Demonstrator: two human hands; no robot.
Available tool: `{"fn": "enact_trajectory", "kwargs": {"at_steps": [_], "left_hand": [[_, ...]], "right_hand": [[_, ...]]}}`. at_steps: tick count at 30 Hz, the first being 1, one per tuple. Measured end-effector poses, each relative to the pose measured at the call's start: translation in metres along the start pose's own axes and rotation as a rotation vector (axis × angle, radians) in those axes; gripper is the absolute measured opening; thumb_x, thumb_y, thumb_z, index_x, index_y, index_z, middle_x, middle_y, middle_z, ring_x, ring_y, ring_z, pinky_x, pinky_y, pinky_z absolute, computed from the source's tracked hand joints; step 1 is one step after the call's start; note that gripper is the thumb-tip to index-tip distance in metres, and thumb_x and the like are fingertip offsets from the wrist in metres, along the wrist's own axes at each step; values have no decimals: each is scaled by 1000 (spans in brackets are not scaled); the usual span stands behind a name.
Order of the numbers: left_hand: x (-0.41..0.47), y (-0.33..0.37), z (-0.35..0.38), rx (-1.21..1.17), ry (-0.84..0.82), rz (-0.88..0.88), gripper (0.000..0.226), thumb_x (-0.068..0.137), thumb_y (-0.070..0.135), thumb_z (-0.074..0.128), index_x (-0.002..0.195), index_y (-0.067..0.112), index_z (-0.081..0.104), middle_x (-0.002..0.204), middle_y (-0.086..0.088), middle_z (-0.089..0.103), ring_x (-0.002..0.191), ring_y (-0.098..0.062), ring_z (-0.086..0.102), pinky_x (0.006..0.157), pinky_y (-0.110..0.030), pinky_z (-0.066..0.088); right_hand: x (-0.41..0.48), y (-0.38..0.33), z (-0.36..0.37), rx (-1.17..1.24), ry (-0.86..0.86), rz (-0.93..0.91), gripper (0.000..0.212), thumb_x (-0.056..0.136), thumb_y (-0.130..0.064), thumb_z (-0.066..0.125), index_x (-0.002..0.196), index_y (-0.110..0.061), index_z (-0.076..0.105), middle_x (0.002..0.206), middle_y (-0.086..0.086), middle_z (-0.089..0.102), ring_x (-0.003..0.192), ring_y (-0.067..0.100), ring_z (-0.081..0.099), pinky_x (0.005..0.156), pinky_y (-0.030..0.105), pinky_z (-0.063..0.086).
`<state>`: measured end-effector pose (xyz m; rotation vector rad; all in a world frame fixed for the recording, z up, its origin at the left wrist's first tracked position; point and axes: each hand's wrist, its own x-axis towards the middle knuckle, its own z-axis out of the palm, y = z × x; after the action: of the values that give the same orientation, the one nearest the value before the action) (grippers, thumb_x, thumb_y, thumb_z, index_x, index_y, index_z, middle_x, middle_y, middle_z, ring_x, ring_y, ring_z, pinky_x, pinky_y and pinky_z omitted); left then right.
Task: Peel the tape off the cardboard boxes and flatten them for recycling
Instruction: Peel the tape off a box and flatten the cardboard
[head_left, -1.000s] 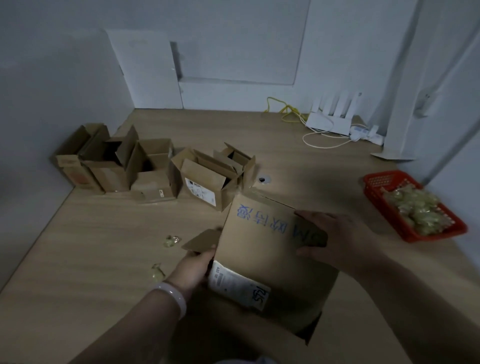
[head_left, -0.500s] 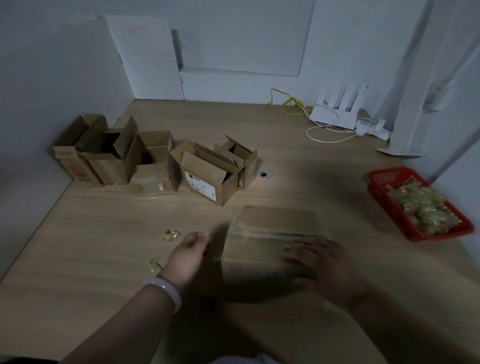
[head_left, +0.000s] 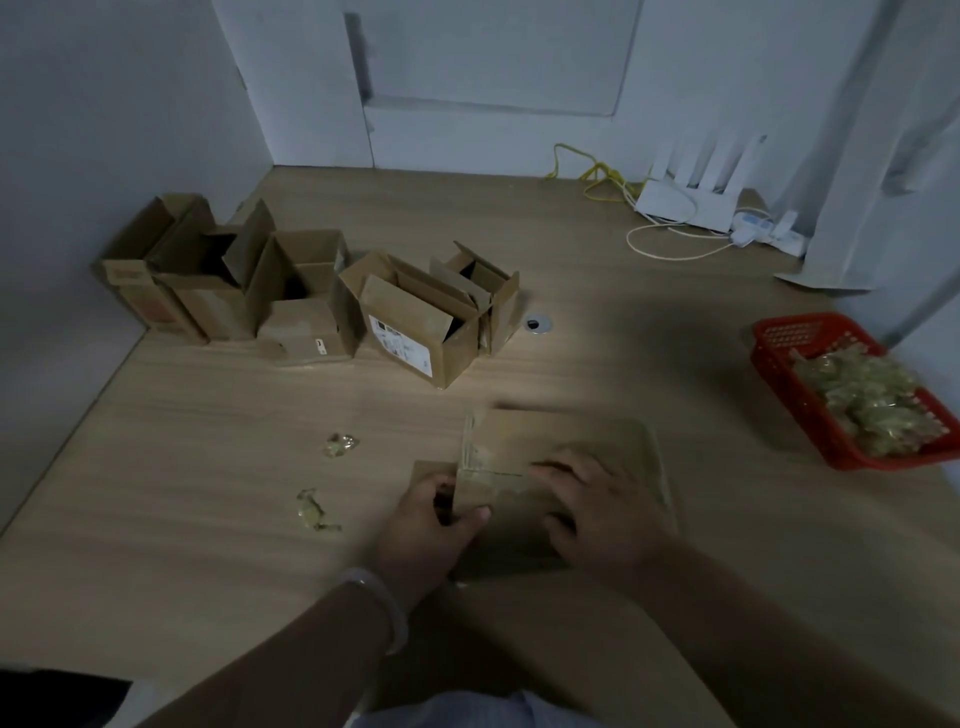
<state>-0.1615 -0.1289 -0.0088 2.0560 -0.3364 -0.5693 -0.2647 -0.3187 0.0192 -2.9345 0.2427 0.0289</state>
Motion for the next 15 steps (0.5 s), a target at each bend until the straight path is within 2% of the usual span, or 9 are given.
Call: {"fn": "enact_trajectory", "kwargs": {"at_steps": [1, 3, 5, 7, 9, 12, 15], "left_hand": [[-4, 0, 2, -24, 36, -11, 26, 75, 33, 78, 87, 31, 54, 85, 17, 65, 80, -1, 63, 68, -16, 49], [-9, -2, 4, -55, 90, -14, 26, 75, 31, 78, 83, 27, 54, 80, 12, 65, 76, -3, 62, 60, -11, 45], [-15, -8, -1, -67, 106, 9, 23, 77, 25, 78, 85, 22, 56, 81, 8, 65, 76, -1, 61, 63, -9, 44], [-23, -14, -11, -114, 51, 48, 21, 76, 14, 78, 86, 19, 60, 81, 7, 65, 76, 1, 61, 66, -8, 45], [-33, -21, -21, -53, -18, 92, 25, 73, 11, 80, 85, 26, 65, 86, 14, 68, 81, 2, 63, 69, -8, 46], [-45, -22, -29, 122, 53, 191, 28, 74, 14, 80, 78, 39, 68, 84, 23, 67, 83, 5, 62, 72, -5, 44], [-47, -16, -31, 214, 108, 299, 14, 80, 15, 75, 82, 28, 73, 88, 17, 67, 87, 1, 62, 79, -17, 48]], "right_hand": [[4, -7, 5, -3, -1, -25, 59, 85, -47, 44, 142, -35, 40, 149, -5, 35, 141, 20, 25, 115, 40, 24], [4, -17, 14, -7, 41, -78, 56, 90, -41, 37, 143, -25, 42, 153, -1, 33, 144, 20, 22, 119, 42, 15], [-1, -19, 18, -6, 84, -90, 56, 92, -41, 31, 142, -20, 45, 152, 2, 37, 143, 19, 27, 119, 42, 18], [-1, -16, 18, 15, 95, -94, 56, 92, -42, 31, 140, -19, 47, 151, 2, 39, 142, 19, 31, 118, 42, 22], [1, -15, 18, 16, 93, -95, 56, 91, -42, 33, 140, -19, 48, 150, 2, 41, 141, 19, 32, 117, 42, 23], [1, -17, 20, 10, 84, -89, 56, 91, -42, 34, 140, -19, 48, 149, 2, 41, 140, 19, 33, 117, 41, 23], [1, -16, 19, -1, 70, -90, 57, 91, -42, 31, 142, -20, 45, 151, 1, 38, 142, 18, 30, 119, 39, 19]]}}
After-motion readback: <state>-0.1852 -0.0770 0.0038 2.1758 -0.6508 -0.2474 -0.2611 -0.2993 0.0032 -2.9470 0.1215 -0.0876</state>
